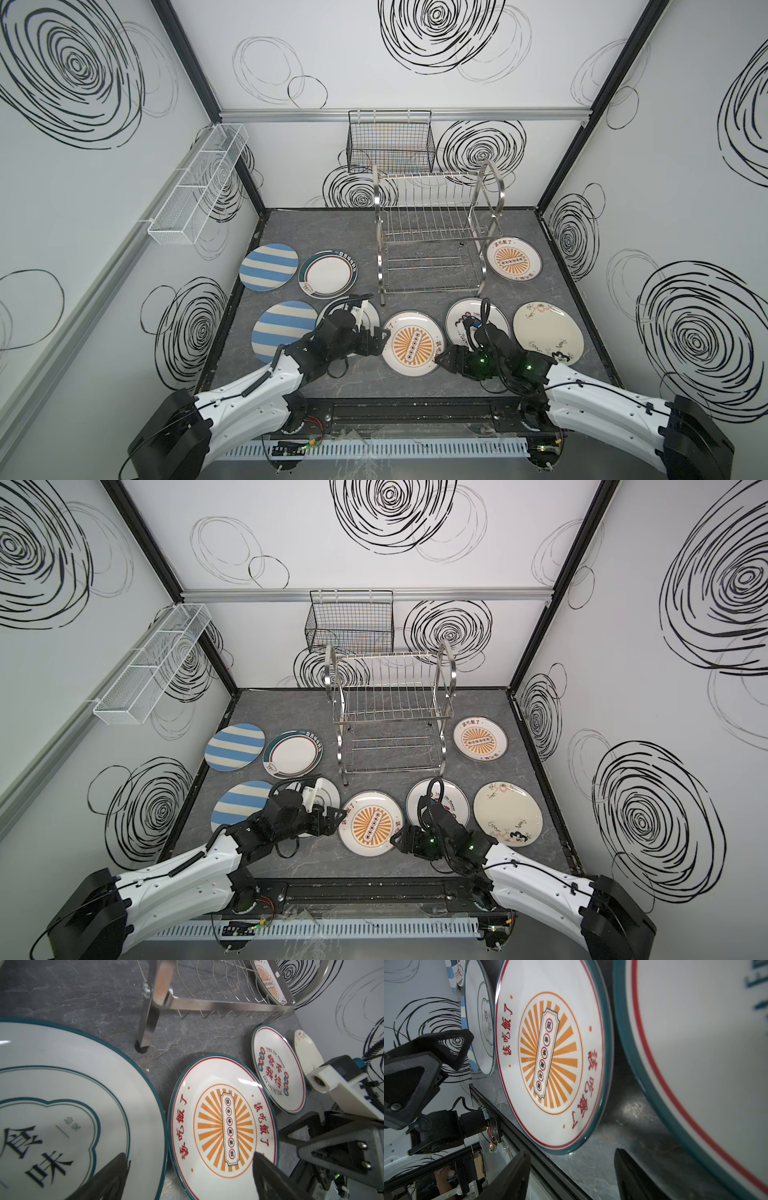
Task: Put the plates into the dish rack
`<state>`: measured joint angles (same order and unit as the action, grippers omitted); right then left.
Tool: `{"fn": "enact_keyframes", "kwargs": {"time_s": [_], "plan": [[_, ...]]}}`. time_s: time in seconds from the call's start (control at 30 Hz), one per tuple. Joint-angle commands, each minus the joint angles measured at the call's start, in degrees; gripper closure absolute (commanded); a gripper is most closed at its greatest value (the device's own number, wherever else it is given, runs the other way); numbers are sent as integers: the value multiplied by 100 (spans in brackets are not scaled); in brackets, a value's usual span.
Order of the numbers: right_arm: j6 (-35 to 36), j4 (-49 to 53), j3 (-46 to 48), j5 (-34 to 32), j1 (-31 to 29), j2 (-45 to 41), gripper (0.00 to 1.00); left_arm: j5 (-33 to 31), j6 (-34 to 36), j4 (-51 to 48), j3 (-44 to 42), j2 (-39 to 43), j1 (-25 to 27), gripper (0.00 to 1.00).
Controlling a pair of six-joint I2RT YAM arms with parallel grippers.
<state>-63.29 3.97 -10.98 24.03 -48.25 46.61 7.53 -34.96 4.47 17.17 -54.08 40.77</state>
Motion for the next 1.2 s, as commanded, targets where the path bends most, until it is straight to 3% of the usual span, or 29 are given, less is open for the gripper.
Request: {"fn": "enact_keyframes", "kwargs": {"time_s": [0.0,0.7,1.17], "plan": [[-386,-655,105,-313,-62,126,33,114,2,494,-90,-48,71,4],[-483,-1382,114,-806,-47,1144,37,262,393,999,-101,-816,183,4],[-552,-1796,3,-638,-69,1909,51,441,516,1313,-222,-989,276,4]]}}
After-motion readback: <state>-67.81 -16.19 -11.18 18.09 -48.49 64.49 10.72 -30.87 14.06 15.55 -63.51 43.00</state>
